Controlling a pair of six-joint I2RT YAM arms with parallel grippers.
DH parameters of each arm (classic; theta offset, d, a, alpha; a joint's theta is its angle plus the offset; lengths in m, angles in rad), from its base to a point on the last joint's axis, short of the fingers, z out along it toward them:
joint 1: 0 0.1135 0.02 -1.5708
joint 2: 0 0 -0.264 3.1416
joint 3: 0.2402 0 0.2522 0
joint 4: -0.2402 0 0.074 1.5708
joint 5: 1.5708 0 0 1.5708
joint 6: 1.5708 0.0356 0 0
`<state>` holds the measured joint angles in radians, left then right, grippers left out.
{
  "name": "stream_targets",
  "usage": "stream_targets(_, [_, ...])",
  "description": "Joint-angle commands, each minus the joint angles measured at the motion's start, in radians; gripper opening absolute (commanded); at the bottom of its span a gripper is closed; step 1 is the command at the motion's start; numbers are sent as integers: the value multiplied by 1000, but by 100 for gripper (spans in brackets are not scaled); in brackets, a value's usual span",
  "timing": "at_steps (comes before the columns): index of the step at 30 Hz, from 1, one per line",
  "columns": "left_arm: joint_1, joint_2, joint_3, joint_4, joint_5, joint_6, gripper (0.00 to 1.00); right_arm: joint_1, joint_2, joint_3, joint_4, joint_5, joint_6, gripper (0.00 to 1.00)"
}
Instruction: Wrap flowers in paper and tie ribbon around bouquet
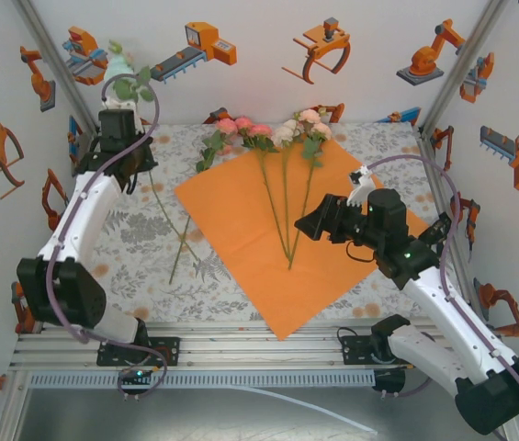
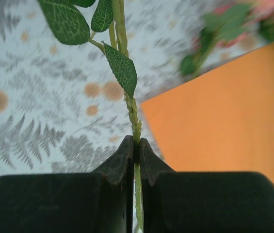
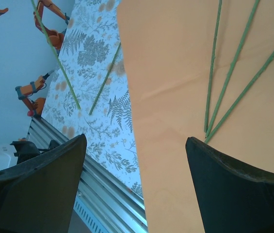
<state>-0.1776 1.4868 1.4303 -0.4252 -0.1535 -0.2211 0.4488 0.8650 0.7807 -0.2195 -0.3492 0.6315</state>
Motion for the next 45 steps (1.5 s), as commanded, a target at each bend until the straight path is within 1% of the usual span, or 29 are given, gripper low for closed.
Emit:
stream_targets(1, [-47,-20,-3,156,143,-38,1,8,-22,5,17,24,-12,75])
stream_targets(4, [-118,24,24,244,217,-92,2,8,-26,0,20,29,-8,75])
stream_targets(6, [-182,88,74,253,220,-92,2,7,-33,0,14,30,-5,75])
stream_targets(11, [-324,306,249,262,239,-75,0,7,-66,-1,-26,47,-5,75])
stream_targets(14, [-385,432,357,275,260,-80,0,7,-93,-8,-42,63,-6,75])
stream_targets(19, [-455,622,545,245,283,-104,0,7,-116,-14,-65,78,-3,75])
stream_targets(28, [-498,855,713,230,339,-208,0,7,-136,-28,-80,92,-5,75])
stream_targets(36, [-515,1005,821,167,384,-227,0,8,-139,-26,-90,96,-7,75])
stream_targets(39, [-515,1040,854,146,381,-214,4,7,-144,-26,-93,98,-6,75])
stream_targets(40, [-515,1052,874,126,377,-204,7,7,-145,-26,-94,98,-5,75])
stream_targets(42, [-514,1071,915,84,372,-191,17,7,-146,-26,-95,99,-3,75])
stream_targets(45, [-516,1063,943,54,369,-182,20,7,-146,-26,-93,101,2,75])
